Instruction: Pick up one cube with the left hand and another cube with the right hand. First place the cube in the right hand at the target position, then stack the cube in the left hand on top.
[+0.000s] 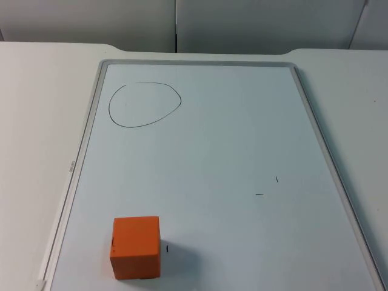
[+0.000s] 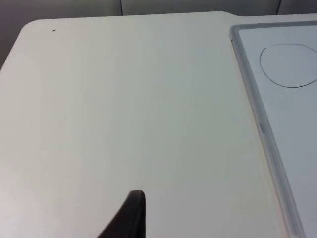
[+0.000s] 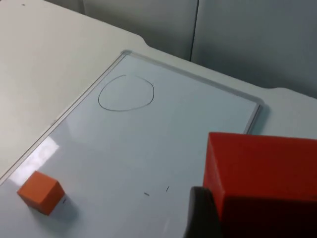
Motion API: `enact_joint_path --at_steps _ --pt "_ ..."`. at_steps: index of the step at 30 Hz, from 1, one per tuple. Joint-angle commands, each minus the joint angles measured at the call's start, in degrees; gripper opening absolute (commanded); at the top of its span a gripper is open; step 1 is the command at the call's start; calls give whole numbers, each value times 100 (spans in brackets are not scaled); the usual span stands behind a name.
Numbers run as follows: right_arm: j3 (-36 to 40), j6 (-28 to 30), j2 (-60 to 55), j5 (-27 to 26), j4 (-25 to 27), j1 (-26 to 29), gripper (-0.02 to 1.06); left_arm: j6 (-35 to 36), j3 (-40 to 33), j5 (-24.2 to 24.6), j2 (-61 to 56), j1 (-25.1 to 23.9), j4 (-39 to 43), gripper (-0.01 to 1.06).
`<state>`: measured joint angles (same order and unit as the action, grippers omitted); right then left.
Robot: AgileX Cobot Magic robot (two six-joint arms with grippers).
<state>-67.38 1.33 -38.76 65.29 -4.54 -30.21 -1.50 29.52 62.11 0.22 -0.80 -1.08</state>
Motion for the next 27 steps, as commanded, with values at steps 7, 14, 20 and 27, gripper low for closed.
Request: enact_joint_path --at_steps 7,14,20,27 --pt "1081 -465 1255 -430 29 -41 0 -415 -4 -100 -22 -19 -955 105" --pt "1257 -577 1565 -460 -13 -41 0 -648 481 -723 863 -19 -1583 105" --pt "1257 -539 1565 -525 -68 -41 0 -1323 967 -992 1981 -19 -2265 104" --pt "1257 -539 1565 -607 -161 -41 0 -2232 1357 -1257 3595 -19 -3280 104"
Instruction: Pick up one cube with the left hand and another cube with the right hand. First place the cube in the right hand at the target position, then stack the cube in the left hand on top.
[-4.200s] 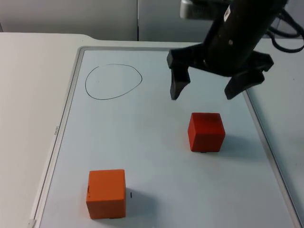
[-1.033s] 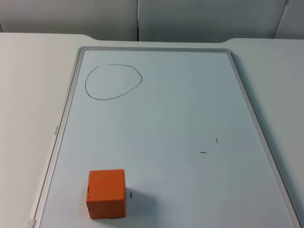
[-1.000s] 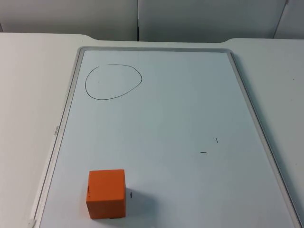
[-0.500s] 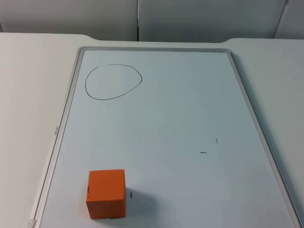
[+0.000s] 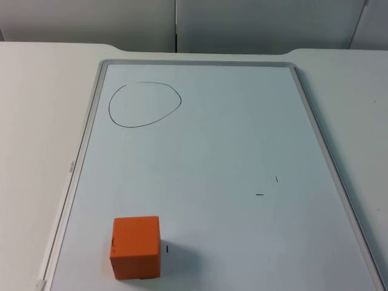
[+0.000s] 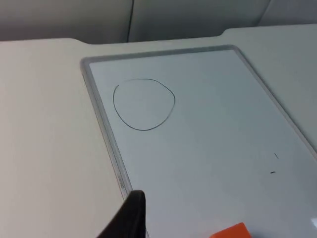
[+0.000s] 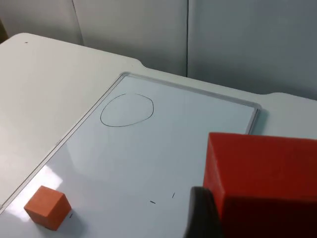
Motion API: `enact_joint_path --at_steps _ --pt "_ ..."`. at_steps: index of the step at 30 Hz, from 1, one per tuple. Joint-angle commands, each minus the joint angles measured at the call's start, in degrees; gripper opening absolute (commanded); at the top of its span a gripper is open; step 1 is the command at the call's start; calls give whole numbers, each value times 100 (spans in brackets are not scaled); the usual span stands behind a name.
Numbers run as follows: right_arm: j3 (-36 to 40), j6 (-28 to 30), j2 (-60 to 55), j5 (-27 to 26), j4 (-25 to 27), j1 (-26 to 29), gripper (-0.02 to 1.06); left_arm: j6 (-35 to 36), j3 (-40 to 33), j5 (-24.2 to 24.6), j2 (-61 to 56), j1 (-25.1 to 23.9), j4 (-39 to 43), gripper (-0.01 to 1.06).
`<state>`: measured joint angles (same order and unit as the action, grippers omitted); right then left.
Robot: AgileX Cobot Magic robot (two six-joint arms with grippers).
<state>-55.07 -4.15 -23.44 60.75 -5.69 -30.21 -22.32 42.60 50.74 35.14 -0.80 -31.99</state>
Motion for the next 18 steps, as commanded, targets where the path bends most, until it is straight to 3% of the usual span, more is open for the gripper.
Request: enact_joint_path --at_steps 1,14,18 --pt "27 10 33 -176 -46 -41 0 -173 73 -146 383 -19 -239 104" --pt "27 10 33 -427 -96 -41 0 -375 154 -342 2618 -4 -513 104" --pt "27 10 33 -486 -204 -41 0 -432 154 -818 2964 504 -606 104"
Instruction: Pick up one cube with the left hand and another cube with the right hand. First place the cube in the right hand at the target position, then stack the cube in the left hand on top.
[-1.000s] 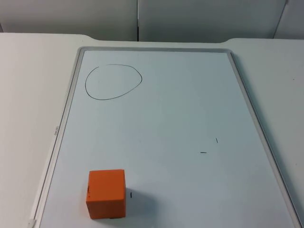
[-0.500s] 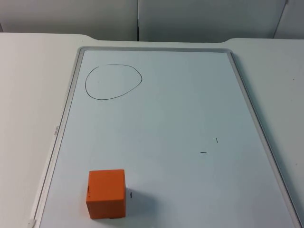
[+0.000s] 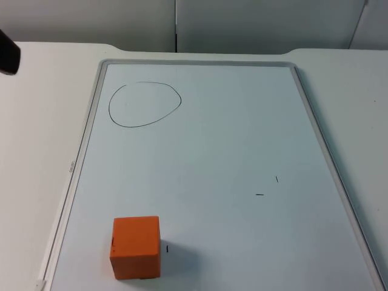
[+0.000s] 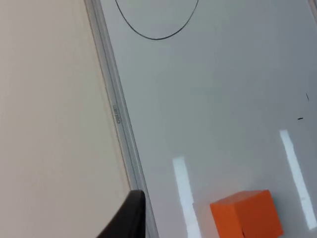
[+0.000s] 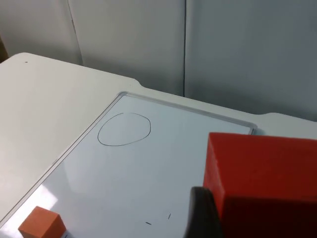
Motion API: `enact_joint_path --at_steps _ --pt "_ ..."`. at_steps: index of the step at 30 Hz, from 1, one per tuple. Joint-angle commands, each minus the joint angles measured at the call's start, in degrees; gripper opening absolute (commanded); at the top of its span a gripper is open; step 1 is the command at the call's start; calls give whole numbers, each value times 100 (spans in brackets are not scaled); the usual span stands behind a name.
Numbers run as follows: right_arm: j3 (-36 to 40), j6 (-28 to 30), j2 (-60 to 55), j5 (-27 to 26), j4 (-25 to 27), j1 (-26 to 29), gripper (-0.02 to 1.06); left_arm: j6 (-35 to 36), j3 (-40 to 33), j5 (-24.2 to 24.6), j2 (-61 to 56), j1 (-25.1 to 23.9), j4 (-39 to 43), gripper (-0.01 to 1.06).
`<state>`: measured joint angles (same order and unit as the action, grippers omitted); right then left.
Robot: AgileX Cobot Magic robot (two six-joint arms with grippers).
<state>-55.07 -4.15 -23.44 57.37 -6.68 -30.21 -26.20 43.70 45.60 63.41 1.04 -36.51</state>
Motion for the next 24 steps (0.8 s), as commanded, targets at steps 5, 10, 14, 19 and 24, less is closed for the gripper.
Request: enact_joint_path --at_steps 5,10,14,19,24 --pt "27 10 22 -206 -105 -41 0 705 44 -952 507 1225 408 104" --pt "27 10 22 -206 -116 -41 0 1706 44 -1266 1065 1915 1199 104" --pt "27 10 22 -206 -116 -41 0 2406 44 -1599 1863 2487 1442 104" --pt "27 21 22 -206 -114 -41 0 2743 44 -1896 2447 2908 1430 104" --pt "27 142 22 -206 -118 -41 0 3050 200 -1925 2885 3360 1440 104"
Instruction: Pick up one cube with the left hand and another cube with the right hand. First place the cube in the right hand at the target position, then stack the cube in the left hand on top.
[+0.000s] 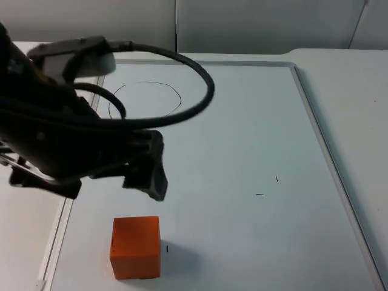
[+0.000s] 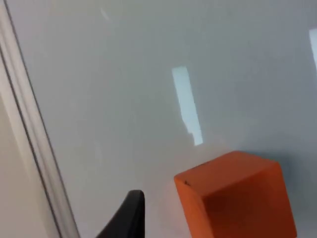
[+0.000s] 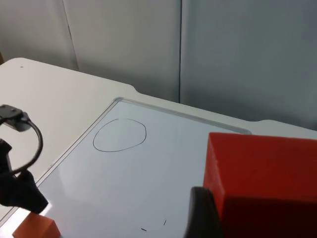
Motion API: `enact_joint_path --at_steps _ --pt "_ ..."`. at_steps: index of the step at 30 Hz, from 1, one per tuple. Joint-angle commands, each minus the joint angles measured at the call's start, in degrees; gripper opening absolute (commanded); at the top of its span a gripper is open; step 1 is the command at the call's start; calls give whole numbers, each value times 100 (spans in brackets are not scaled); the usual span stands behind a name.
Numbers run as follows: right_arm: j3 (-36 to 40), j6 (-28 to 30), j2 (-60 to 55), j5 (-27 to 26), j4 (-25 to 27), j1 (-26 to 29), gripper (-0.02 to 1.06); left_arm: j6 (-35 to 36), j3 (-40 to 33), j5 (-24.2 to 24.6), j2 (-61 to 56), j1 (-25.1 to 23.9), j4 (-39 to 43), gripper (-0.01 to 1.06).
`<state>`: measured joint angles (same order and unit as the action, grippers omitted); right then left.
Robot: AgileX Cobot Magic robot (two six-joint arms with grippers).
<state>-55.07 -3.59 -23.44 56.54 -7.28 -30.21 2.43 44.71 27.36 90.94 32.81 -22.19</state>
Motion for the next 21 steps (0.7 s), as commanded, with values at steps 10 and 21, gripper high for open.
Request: enact_joint_path --at_steps 10,21 --pt "27 165 22 -123 -57 -41 0 1126 193 5 582 627 620 104" --pt "27 222 22 -113 -43 -41 0 2303 193 -21 644 627 1689 104"
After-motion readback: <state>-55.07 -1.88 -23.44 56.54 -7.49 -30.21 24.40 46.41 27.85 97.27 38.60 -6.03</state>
